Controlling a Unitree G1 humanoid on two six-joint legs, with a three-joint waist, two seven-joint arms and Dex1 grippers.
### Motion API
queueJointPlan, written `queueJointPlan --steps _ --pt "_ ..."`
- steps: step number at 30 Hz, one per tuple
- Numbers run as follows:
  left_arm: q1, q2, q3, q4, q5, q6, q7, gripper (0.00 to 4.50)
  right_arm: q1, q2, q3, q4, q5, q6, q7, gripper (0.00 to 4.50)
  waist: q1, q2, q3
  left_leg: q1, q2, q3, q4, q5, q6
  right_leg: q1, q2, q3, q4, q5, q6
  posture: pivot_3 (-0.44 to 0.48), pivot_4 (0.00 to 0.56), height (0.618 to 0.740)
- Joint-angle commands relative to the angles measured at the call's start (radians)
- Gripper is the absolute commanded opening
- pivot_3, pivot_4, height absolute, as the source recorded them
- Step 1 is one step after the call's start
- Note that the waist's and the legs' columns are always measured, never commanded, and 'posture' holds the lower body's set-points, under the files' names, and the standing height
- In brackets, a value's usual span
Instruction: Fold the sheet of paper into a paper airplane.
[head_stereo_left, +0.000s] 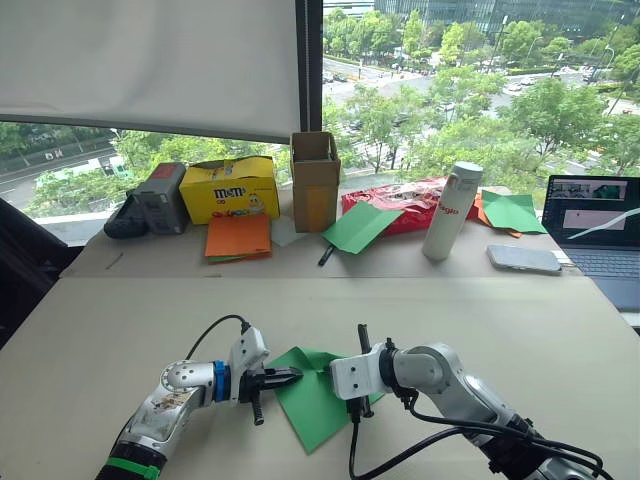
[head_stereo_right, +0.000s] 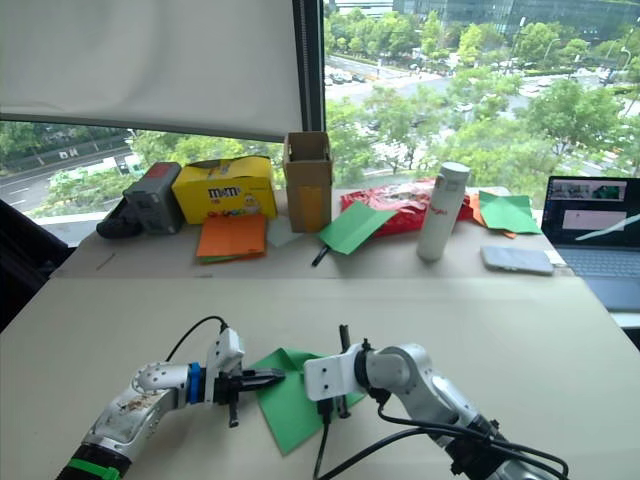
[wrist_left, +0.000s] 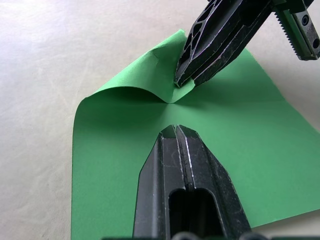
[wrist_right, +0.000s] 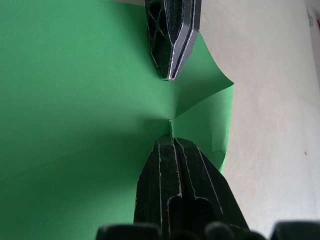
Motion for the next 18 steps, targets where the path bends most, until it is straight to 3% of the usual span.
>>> queueJointPlan --steps 1,11,18 --pt "-0.001 0.019 0.005 -0.009 0.010 0.016 0.002 0.00 0.008 0.002 0.014 0.016 -0.010 -0.005 0.013 0.01 0.000 0.000 0.000 0.000 0.000 0.000 0.000 0.000 0.000 0.000 0.000 0.000 0.000 0.000 0.000 0.000 0.150 0.740" --pt "-0.066 -0.008 0.144 -0.094 -0.192 0.138 -0.003 0.00 0.009 0.008 0.017 0.039 0.000 0.017 0.031 0.01 0.000 0.000 0.000 0.001 0.000 0.000 0.000 0.000 0.000 0.000 0.000 0.000 0.000 0.000 0.000 0.000 0.150 0.740" --pt "-0.106 -0.030 0.089 -0.107 -0.143 0.146 0.029 0.00 0.010 0.019 0.018 0.034 -0.011 0.025 0.035 0.01 -0.009 -0.001 -0.001 0.002 0.000 0.000 0.000 0.002 -0.004 0.001 0.001 0.001 0.001 0.000 0.000 0.000 0.150 0.740"
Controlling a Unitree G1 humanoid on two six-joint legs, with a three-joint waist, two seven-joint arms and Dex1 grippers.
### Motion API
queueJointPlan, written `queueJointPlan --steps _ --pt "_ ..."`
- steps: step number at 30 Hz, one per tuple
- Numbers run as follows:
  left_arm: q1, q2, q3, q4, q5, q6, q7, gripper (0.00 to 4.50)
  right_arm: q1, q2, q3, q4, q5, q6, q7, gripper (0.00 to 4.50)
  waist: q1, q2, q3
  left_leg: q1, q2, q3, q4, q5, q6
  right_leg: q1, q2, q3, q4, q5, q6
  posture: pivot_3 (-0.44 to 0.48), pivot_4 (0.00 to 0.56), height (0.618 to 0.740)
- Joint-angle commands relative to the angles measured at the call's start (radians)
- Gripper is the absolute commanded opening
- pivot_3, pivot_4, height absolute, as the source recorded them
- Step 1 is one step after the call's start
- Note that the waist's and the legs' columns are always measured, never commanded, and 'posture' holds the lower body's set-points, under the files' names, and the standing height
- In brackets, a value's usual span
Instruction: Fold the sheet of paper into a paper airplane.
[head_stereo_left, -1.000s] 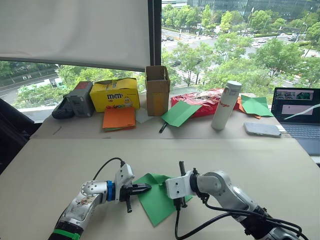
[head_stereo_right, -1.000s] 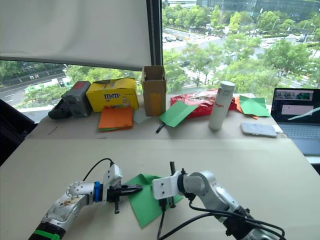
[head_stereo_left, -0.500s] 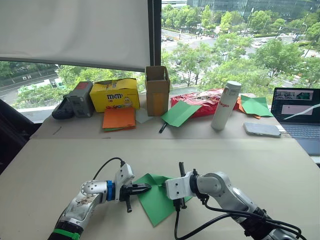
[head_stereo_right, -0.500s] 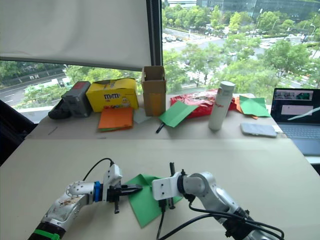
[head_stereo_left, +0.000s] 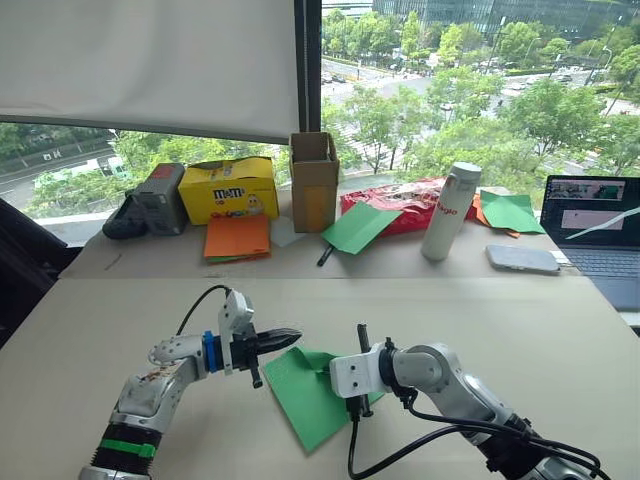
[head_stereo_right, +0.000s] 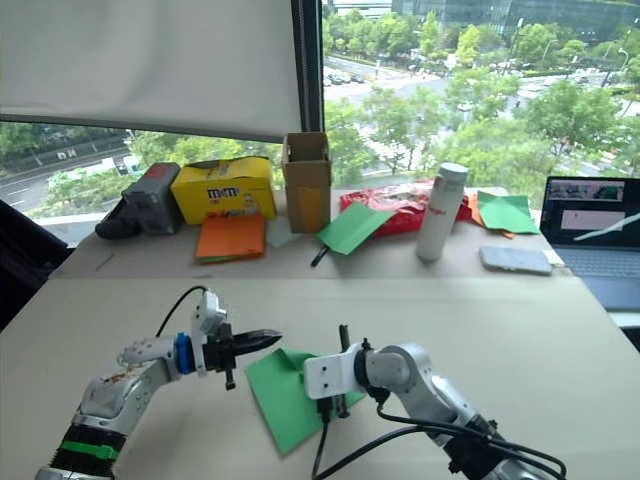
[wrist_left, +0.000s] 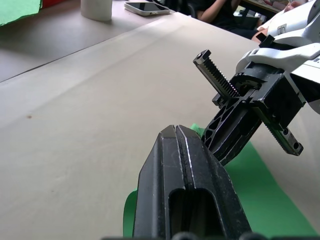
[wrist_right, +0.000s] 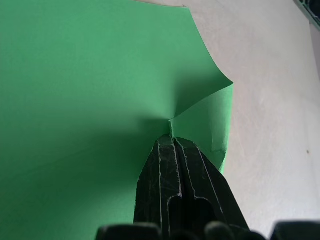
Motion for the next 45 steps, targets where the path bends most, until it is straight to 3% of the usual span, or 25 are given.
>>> queueJointPlan --steps 1,7,18,45 --pt "-0.013 -0.005 -0.044 -0.011 0.054 -0.022 0.020 0.00 0.012 -0.002 0.025 0.018 -0.015 0.018 0.024 0.01 -0.002 0.000 0.000 0.000 0.000 0.000 0.000 0.000 0.000 0.000 0.000 0.000 0.000 0.000 0.000 0.000 0.150 0.740" --pt "0.005 0.003 -0.137 0.054 0.174 -0.116 0.013 0.00 0.020 0.002 0.018 0.013 -0.007 0.028 0.022 0.01 -0.002 0.000 0.000 0.000 0.000 0.000 0.000 0.000 0.000 0.000 0.000 0.000 -0.001 0.000 0.000 0.000 0.150 0.740" --pt "-0.027 -0.077 -0.146 0.155 0.239 -0.155 0.096 0.00 0.027 -0.008 0.016 0.011 -0.006 0.021 0.030 0.01 0.003 0.000 0.000 0.000 -0.001 0.000 0.000 0.000 0.001 0.000 0.000 0.000 -0.001 0.000 0.000 0.000 0.150 0.740" --pt "-0.003 -0.090 -0.155 0.184 0.262 -0.159 0.100 0.00 0.010 -0.098 -0.007 0.056 0.003 -0.058 0.054 0.01 0.022 0.000 0.000 0.001 -0.002 0.000 0.002 -0.001 0.001 0.001 -0.001 0.000 -0.001 0.000 0.000 0.000 0.150 0.740"
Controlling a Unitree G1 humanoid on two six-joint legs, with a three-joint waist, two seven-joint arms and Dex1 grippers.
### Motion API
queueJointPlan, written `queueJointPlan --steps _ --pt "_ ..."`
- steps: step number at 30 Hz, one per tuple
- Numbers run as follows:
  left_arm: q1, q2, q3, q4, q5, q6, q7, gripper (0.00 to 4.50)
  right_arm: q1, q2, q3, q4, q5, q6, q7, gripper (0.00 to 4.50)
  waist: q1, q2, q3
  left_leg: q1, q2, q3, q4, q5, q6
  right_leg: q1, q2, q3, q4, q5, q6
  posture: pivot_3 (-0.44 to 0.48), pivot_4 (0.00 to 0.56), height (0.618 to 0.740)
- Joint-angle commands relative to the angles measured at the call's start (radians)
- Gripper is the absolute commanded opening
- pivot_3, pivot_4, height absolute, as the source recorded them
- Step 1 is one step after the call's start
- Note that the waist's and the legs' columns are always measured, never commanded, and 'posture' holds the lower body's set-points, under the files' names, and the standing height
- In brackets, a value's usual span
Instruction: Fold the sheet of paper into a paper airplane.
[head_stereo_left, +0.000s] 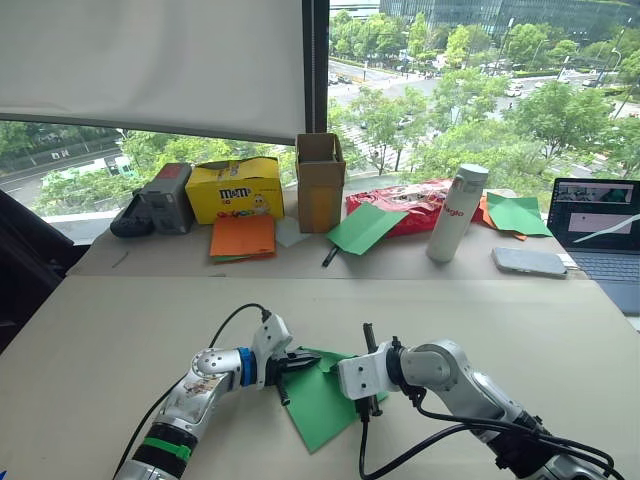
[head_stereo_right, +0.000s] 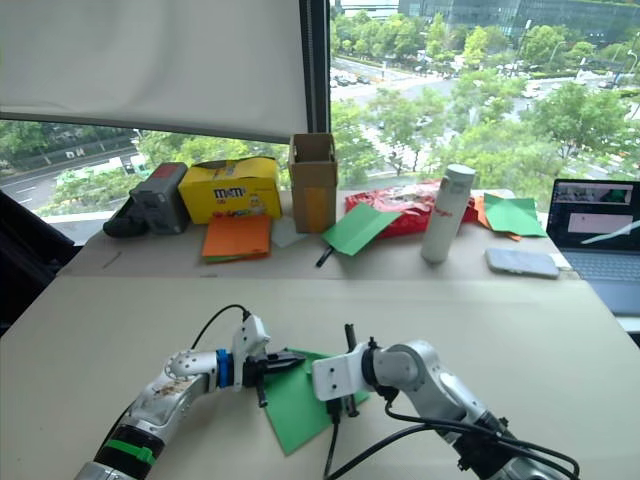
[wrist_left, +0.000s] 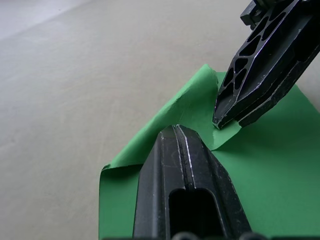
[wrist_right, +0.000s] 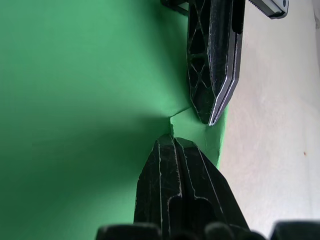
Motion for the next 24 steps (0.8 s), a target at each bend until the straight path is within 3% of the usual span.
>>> queueJointPlan --steps 1,24 --pt "0.014 0.007 0.001 0.006 0.017 0.004 0.016 0.00 0.018 -0.032 0.001 0.041 0.000 0.002 0.039 0.01 0.000 0.000 0.000 0.000 0.000 0.000 0.000 0.000 0.000 0.000 0.000 0.000 0.000 0.000 0.000 0.000 0.150 0.740" --pt "-0.008 -0.031 -0.011 -0.035 0.020 0.096 0.071 0.00 0.037 0.019 0.036 -0.004 -0.019 0.065 0.040 0.01 0.005 0.000 -0.001 0.004 0.000 0.000 0.000 -0.003 0.005 0.001 0.000 0.000 0.000 0.000 0.000 0.000 0.150 0.740"
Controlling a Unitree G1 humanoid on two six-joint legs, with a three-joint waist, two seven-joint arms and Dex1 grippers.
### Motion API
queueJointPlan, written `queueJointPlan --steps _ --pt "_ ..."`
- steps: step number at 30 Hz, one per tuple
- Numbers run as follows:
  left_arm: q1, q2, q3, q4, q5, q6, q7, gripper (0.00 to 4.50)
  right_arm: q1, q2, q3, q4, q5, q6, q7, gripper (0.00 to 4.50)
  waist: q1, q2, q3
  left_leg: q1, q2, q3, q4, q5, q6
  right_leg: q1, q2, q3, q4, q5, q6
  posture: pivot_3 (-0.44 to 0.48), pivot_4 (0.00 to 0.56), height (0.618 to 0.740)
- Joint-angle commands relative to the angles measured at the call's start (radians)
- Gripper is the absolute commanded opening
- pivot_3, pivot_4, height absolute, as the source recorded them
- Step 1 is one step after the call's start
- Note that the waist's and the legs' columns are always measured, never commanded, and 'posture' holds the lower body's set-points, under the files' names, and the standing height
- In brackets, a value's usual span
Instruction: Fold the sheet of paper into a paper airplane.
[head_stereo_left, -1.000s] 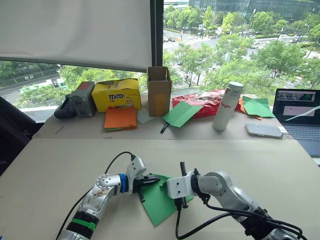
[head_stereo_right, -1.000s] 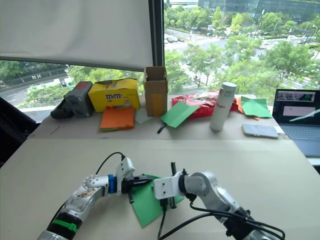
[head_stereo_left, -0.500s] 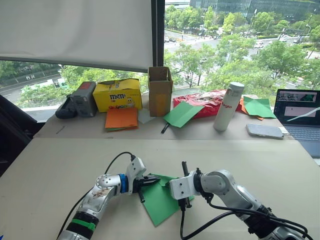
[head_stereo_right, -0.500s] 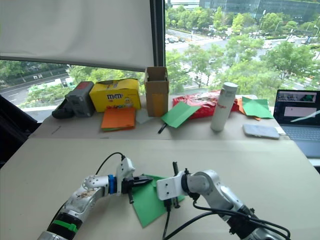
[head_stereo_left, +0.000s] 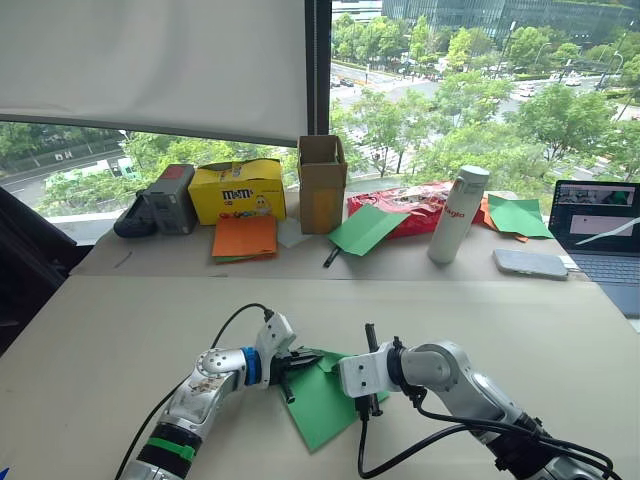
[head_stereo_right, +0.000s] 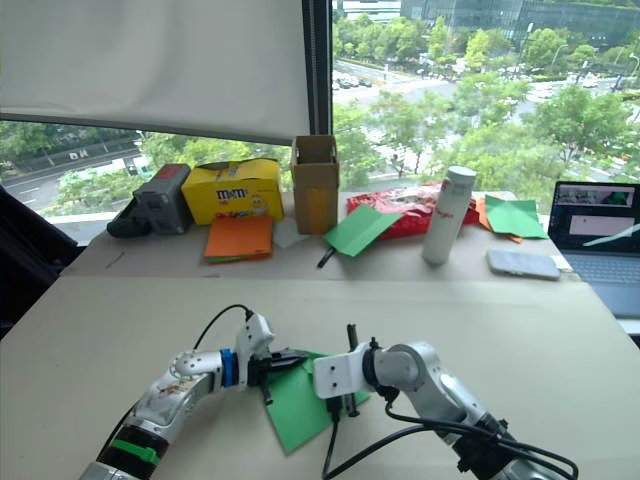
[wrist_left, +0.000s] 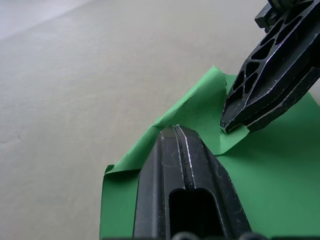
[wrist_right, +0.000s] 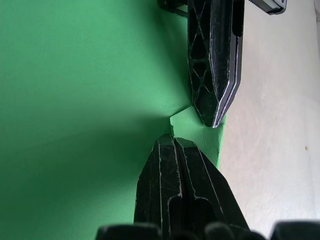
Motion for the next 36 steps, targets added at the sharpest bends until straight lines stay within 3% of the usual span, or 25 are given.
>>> queueJointPlan --steps 1,19,36 --pt "-0.004 -0.005 -0.009 -0.009 0.008 0.024 0.014 0.00 0.023 0.001 0.038 0.019 -0.015 0.014 0.035 0.01 -0.001 0.000 0.000 0.000 0.000 0.000 0.000 0.000 0.000 0.000 0.000 0.000 0.000 0.000 0.000 0.000 0.150 0.740" --pt "-0.012 0.013 0.025 -0.078 -0.048 0.058 -0.024 0.00 0.029 0.023 0.053 0.011 -0.021 0.024 0.036 0.01 -0.011 0.000 0.000 -0.001 0.001 0.000 -0.002 0.000 -0.001 -0.001 0.000 0.001 0.000 0.000 0.000 0.000 0.150 0.740" --pt "0.005 0.026 0.021 -0.073 -0.025 0.051 -0.006 0.00 0.017 0.036 0.079 0.026 -0.038 -0.004 0.046 0.01 -0.017 0.000 0.000 -0.001 0.000 0.000 -0.003 0.000 -0.001 -0.001 0.001 0.002 0.000 0.000 0.000 0.000 0.150 0.740"
